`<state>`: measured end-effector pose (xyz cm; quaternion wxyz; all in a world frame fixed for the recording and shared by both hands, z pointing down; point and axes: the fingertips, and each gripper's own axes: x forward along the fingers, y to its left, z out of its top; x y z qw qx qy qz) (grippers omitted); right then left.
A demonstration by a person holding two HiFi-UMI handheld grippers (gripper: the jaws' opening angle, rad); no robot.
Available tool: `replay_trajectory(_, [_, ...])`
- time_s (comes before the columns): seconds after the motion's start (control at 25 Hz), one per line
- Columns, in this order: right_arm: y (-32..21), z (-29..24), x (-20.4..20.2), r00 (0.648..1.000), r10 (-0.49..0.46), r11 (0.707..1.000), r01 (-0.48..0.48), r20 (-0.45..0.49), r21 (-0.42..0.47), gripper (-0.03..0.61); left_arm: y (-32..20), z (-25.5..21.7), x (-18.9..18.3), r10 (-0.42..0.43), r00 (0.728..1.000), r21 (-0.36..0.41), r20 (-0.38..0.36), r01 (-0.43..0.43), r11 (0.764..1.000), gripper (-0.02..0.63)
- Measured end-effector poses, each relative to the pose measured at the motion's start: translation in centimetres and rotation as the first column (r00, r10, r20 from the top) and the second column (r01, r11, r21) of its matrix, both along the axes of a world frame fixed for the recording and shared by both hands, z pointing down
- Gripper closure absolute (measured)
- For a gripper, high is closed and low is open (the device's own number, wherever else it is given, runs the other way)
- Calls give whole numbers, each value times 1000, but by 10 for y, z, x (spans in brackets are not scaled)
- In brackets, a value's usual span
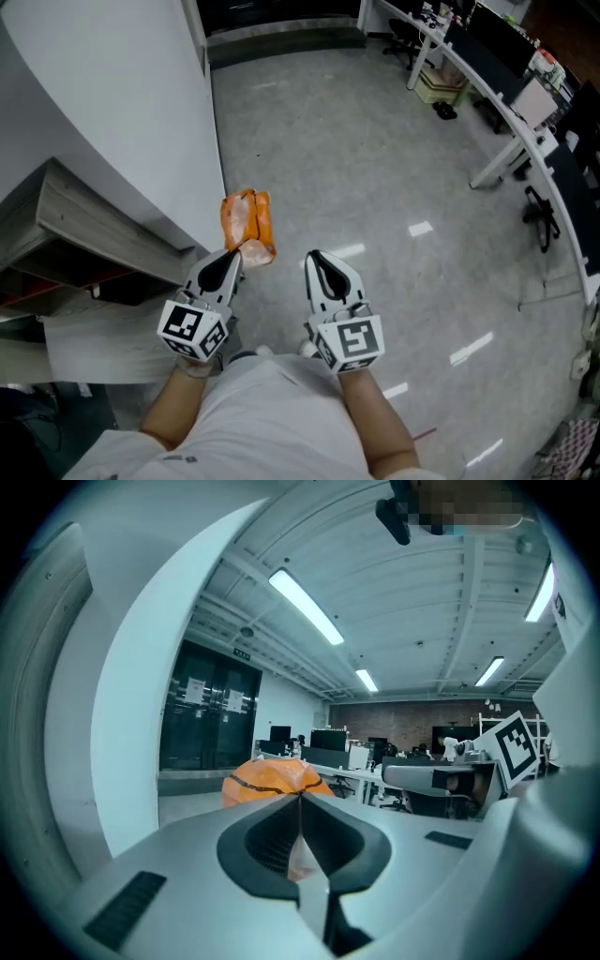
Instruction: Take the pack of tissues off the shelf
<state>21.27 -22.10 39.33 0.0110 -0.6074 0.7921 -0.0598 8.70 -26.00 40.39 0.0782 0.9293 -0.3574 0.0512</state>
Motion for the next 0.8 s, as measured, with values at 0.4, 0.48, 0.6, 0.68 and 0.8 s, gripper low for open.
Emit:
replay_trajectory(0.4, [-8, 10, -12, 1000, -7, 1000, 7, -13, -18, 554, -5, 4, -9, 8, 1000, -5, -4, -8, 1000, 592])
replay_trajectory(0.48, [-9, 8, -8, 1000, -1, 1000, 1, -10, -20, 554, -5, 4, -8, 4, 1000, -6, -4, -4, 1000, 592])
replay_trajectory(0.6, [-9, 3, -5, 1000, 11, 999, -12, -12, -33, 554, -5, 3, -8, -2, 1000, -8, -4, 2, 1000, 592])
replay_trajectory(0.68, [-9, 2, -6, 1000, 7, 1000, -8, -11, -29, 552, -4, 2, -8, -5, 1000, -8, -5, 5, 1000, 592])
replay_trajectory(0.8, [-9, 4, -7, 1000, -11, 1000, 11, -6, -21, 552, -3, 1, -7, -9, 1000, -7, -3, 9, 1000, 592])
